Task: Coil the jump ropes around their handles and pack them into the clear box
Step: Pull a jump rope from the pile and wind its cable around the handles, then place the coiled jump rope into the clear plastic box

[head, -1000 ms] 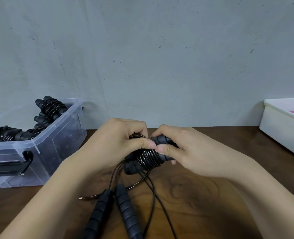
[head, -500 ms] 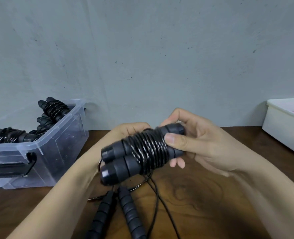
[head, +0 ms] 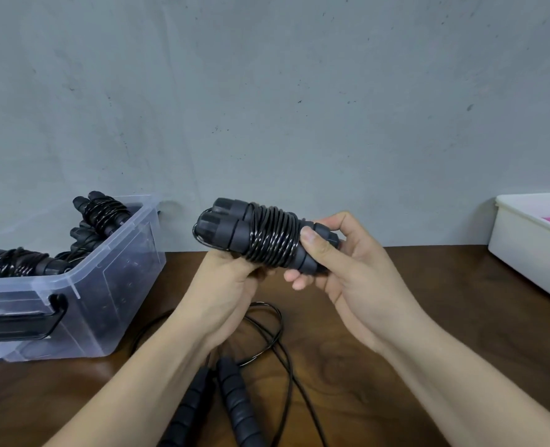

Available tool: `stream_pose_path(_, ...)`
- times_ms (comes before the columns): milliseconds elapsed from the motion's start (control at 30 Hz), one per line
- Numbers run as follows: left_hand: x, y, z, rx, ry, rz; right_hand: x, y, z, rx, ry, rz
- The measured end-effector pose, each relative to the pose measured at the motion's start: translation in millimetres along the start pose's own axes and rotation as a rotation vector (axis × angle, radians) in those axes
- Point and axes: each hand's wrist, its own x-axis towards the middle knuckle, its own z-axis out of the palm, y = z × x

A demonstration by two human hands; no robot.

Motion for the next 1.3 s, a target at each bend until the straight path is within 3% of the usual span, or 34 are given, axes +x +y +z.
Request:
stream_pose_path(167, -12.3, 7.0, 1.7, 0.06, -0.122, 0.002, 5.9, 14.3, 6.1, -0.151, 0.187, -0.144)
stream_pose_path(267, -19.1, 14.9, -2.0, 0.05, -0.016, -0.045, 8.1, 25.5, 12.5, -0.318, 0.241, -0.2)
stream_pose_path(433, -17.6, 44.3, -33.9, 0.278, 0.139, -0.023, 17.8, 37.4, 45.6, -0.329, 0.137, -0.201)
stream_pose_path(700, -15.2, 107.4, -116.4, 0.493, 0.097, -0.018, 52.5, 61.5, 99.7, -0.442, -0.05, -0.197)
stream_pose_path(867, 2.4, 152.1, -179.9, 0.657, 0.166, -0.095, 82.5, 94.2, 101.9, -0.519, -0.074, -0.083)
stream_pose_path(1033, 33.7, 186.3, -247.1, 1.144, 0.189, -0.178, 105.9, 145.0, 76.4, -0.615, -0.01, -0.001)
stream_pose_path(1167, 61.4, 185.9, -289.6, 1.665, 0.03, -0.392, 103.3, 183.1, 57.3, -0.72, -0.007, 0.022)
stream_pose_path(1300, 78.9, 168.9, -311.9, 1.742, -0.114, -0.616, 96.2, 200.0, 41.6, -0.822, -0.054, 0.032)
